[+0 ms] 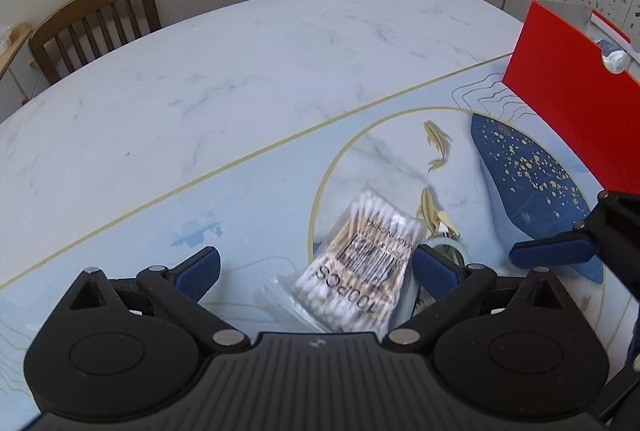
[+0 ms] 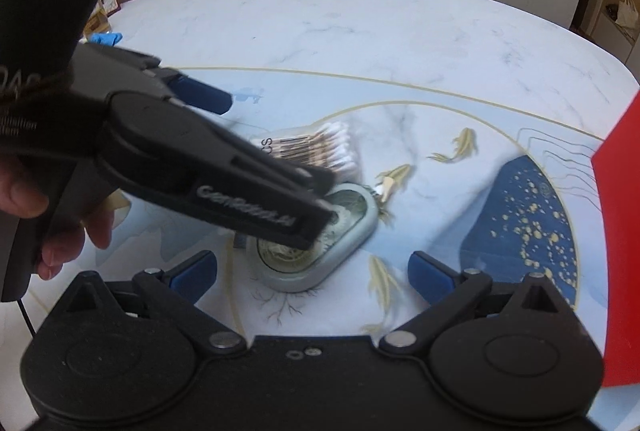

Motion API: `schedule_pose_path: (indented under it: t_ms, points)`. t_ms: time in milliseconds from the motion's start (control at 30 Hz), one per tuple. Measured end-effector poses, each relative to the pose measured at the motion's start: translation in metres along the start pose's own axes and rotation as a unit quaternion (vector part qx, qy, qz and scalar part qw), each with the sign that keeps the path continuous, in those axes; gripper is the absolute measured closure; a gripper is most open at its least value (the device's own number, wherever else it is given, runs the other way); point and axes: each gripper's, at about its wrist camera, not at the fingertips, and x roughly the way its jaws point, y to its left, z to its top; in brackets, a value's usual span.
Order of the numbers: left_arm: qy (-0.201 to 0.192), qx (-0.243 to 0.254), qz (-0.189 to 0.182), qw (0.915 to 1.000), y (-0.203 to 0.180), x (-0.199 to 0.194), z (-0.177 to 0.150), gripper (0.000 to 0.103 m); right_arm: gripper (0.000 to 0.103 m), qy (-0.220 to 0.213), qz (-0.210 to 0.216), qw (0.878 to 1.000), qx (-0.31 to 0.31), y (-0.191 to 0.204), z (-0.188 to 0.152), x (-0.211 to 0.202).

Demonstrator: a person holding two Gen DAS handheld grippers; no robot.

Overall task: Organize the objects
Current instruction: 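Grasp the cotton swab pack with the left tool while the right tool grasps the tape roller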

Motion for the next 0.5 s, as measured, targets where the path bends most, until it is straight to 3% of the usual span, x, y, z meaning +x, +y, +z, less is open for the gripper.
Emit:
schedule_pose_path:
  t_ms: [267, 500]
  points:
    - [0.009, -0.003, 0.007, 0.9999, 0.005, 0.008, 0.001, 0.000, 0.002, -0.005, -0.021, 1.000, -0.008, 0.005, 0.006, 0.012]
    - [0.010, -0.006, 0.009, 0.9999, 0.010, 0.008, -0.003, 0.000, 0.004, 0.005, -0.028, 1.000, -0.008, -0.016, 0.001, 0.009]
